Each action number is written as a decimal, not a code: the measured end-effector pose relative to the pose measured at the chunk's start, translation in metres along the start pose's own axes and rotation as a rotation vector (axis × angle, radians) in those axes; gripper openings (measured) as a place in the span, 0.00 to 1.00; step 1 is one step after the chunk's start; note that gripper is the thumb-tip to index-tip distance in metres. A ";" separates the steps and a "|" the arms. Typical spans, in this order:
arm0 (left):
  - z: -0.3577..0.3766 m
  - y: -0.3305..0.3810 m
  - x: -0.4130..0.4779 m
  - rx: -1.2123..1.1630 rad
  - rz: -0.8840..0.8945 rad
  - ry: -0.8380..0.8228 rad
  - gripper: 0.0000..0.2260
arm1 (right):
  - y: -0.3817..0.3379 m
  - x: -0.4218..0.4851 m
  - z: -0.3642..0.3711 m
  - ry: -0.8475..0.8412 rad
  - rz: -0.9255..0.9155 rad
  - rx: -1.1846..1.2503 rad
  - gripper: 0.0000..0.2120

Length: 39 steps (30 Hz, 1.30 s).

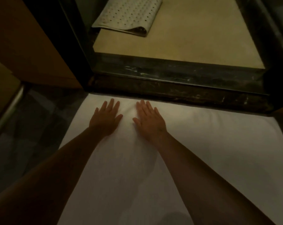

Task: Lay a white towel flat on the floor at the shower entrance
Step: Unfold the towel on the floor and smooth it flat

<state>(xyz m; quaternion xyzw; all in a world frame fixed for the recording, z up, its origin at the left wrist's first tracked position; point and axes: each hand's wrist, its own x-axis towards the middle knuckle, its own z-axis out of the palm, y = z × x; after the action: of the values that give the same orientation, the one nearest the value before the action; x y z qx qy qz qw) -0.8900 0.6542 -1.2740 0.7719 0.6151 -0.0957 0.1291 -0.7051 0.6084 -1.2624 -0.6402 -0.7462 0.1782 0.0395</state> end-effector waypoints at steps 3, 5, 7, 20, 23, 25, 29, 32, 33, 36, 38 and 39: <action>0.008 -0.017 0.004 -0.003 0.008 0.001 0.28 | -0.023 0.013 0.014 -0.032 0.028 -0.017 0.30; 0.010 -0.022 0.008 -0.008 0.025 0.021 0.28 | -0.025 0.017 0.021 -0.021 0.062 -0.066 0.30; 0.010 -0.027 0.012 -0.008 0.035 0.022 0.28 | -0.025 0.019 0.022 -0.018 0.076 -0.098 0.31; 0.001 -0.067 -0.002 -0.049 0.054 0.051 0.26 | -0.062 0.032 0.025 -0.035 -0.012 -0.130 0.31; 0.000 -0.079 0.002 -0.094 0.021 0.046 0.26 | -0.073 0.039 0.031 -0.034 0.038 -0.130 0.33; 0.000 -0.080 0.005 -0.080 0.014 0.053 0.26 | -0.076 0.043 0.033 -0.031 0.050 -0.130 0.32; -0.003 -0.076 0.006 -0.008 -0.013 0.019 0.26 | -0.074 0.046 0.028 -0.074 0.037 -0.133 0.32; -0.008 -0.064 0.003 0.032 -0.027 0.051 0.26 | -0.076 0.047 0.022 -0.101 0.041 -0.118 0.32; -0.007 -0.060 0.001 0.035 -0.009 0.066 0.26 | -0.077 0.045 0.021 -0.085 0.037 -0.096 0.31; -0.003 -0.058 -0.002 0.004 0.033 0.057 0.27 | -0.074 0.037 0.023 0.013 0.054 -0.045 0.31; -0.002 -0.064 0.000 -0.050 0.035 0.048 0.27 | -0.069 0.030 0.027 0.031 0.078 -0.064 0.31; -0.001 -0.068 0.001 -0.070 0.041 0.043 0.27 | -0.067 0.027 0.029 0.022 0.080 -0.074 0.31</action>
<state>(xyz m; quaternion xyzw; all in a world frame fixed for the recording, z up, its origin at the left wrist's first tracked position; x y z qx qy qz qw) -0.9559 0.6703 -1.2786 0.7813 0.6047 -0.0547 0.1447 -0.7815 0.6207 -1.2729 -0.6724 -0.7257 0.1446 0.0169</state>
